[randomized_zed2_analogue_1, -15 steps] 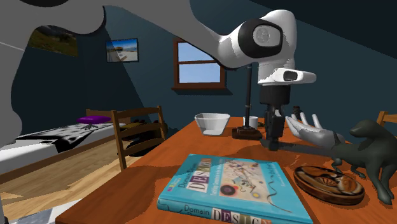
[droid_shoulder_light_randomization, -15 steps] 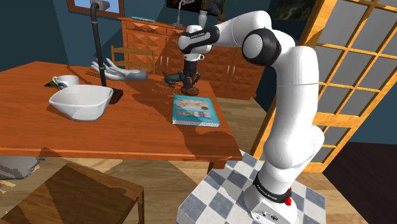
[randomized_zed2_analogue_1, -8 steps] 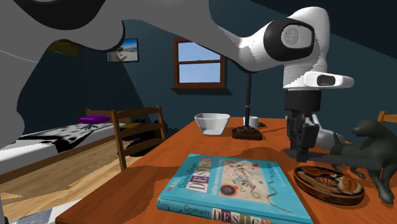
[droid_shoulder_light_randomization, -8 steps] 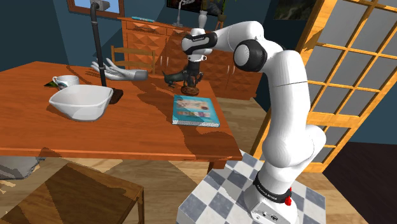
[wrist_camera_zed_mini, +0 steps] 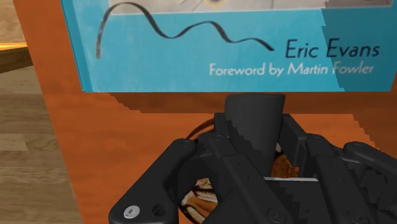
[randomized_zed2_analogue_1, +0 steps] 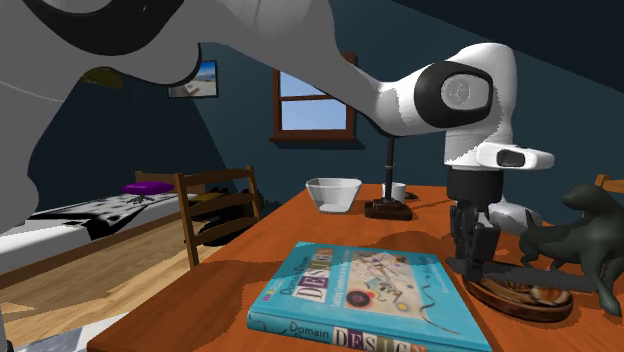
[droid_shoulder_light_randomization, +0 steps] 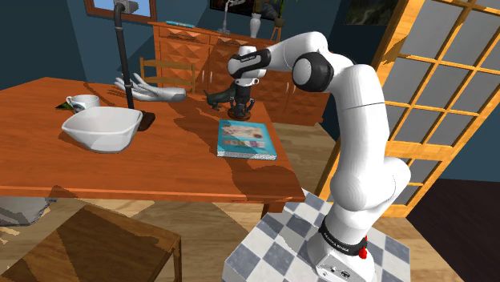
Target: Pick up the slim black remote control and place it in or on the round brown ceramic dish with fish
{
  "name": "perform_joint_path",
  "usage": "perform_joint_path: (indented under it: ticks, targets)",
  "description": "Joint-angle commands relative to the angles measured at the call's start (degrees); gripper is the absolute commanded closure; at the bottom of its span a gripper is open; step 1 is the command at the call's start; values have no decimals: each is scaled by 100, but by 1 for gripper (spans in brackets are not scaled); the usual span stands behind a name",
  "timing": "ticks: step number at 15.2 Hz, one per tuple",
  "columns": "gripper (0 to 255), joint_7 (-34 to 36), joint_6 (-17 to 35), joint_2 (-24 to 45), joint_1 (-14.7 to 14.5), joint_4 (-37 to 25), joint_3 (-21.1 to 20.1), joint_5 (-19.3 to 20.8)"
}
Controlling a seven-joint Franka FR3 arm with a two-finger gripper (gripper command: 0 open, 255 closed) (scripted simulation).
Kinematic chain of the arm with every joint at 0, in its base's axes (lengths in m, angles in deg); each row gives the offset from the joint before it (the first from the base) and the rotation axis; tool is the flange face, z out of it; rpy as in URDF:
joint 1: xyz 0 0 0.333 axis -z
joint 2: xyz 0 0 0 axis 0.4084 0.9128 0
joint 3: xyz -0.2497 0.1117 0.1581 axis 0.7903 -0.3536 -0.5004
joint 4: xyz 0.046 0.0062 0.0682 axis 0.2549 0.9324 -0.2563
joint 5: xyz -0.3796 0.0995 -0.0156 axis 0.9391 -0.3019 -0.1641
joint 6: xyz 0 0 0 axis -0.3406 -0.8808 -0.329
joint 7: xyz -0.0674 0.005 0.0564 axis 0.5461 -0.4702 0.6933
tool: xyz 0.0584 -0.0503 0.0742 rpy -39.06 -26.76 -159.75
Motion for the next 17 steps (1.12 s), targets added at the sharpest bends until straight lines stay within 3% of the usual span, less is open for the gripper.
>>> perform_joint_path:
  ticks: [1, 8, 9, 14, 17]
  targets:
    - [255, 2, 53, 26, -1, 26, 0, 1]
    - [255, 2, 52, 26, -1, 25, 0, 1]
    - [0, 3, 51, 31, -1, 19, 0, 1]
    - [0, 2, 53, 26, -1, 26, 0, 1]
    - [0, -1, -457, -90, -9, -367, -3, -2]
